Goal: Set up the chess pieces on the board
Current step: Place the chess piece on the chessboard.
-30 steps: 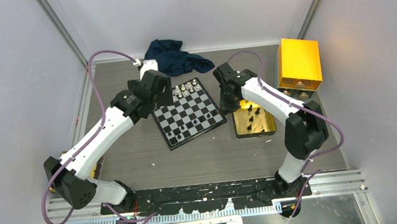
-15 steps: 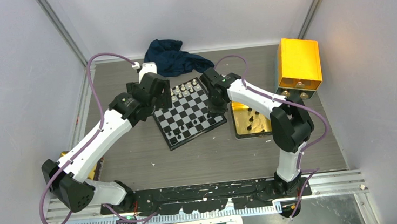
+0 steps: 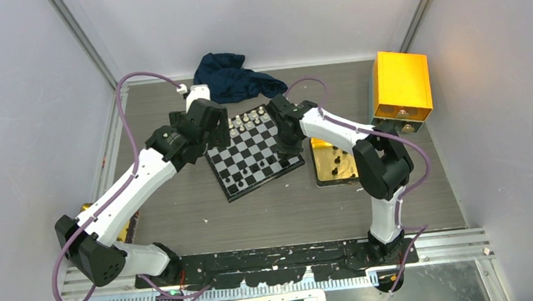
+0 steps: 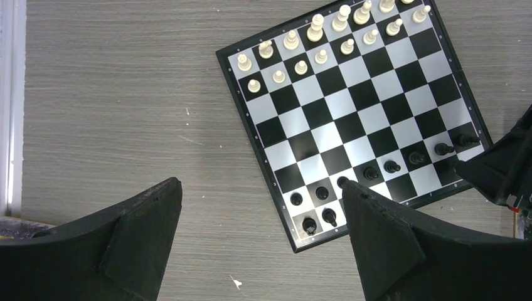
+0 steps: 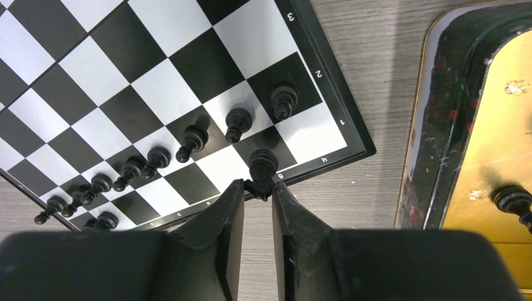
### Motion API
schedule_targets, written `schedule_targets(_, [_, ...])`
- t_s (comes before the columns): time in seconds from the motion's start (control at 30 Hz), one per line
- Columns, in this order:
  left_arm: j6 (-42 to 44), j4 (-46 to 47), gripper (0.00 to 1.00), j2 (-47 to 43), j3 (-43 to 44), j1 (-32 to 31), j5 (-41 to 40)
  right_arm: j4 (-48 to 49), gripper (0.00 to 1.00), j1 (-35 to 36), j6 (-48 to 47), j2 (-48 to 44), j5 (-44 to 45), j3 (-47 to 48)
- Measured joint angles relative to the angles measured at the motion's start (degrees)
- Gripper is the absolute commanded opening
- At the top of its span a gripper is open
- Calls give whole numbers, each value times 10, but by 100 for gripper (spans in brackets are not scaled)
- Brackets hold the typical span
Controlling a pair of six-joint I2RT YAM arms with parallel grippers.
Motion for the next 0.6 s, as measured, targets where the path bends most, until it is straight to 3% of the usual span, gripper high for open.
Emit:
schedule_targets(0.47, [0, 0, 100, 0, -1, 0, 0, 10, 1, 0, 0, 21, -6, 0])
schedule_targets(0.6, [0, 0, 100, 0, -1, 0, 0, 10, 7, 0, 0, 21, -7, 0])
